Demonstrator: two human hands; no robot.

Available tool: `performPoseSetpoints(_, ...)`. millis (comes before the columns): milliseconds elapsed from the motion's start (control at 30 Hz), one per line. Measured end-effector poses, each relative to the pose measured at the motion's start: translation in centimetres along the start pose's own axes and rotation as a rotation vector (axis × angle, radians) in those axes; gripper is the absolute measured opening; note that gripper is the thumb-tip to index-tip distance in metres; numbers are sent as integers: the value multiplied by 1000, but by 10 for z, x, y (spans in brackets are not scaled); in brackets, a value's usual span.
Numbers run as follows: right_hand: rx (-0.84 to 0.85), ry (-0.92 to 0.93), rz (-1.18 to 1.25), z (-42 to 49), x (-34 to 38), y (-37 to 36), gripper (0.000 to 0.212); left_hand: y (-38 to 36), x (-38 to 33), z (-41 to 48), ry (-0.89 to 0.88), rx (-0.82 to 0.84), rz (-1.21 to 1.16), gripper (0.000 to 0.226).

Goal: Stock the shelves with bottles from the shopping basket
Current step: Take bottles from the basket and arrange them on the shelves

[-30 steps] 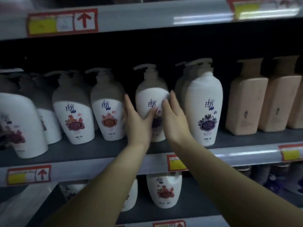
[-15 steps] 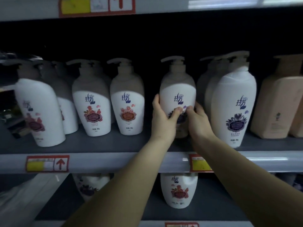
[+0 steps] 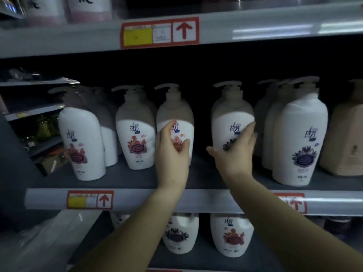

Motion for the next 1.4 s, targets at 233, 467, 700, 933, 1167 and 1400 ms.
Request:
performPoseSetpoints(233, 4, 4, -188, 5, -19, 5, 101, -3, 24, 9, 93, 35, 99, 81)
performPoseSetpoints(467, -50, 32, -220, 9, -16, 2, 100, -7, 45, 16, 238, 54, 86, 92)
performPoseSetpoints(700, 212, 368, -78, -12, 51, -74, 64, -10, 53, 22, 244, 58, 80, 82)
performPoseSetpoints(933, 206, 93, 91, -2, 30, -97, 65, -13, 63, 21, 294, 104, -22, 71)
performPoseSetpoints(1167, 141, -132, 278, 4, -16, -107, 94, -22, 68, 19, 340, 201, 50, 81)
performPoseSetpoints(1400, 176, -112, 233, 0, -18, -108, 50, -23, 69, 20, 345, 245, 90, 77)
Point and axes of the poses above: each hand's wrist, its own z-axis towards the middle knuckle, its own y-axis out of the back of the hand, x = y × z, the point moved 10 cm from there along z, towards the middle knuckle, and after that the axes turned 6 degrees about y, right-handed, at the moved point
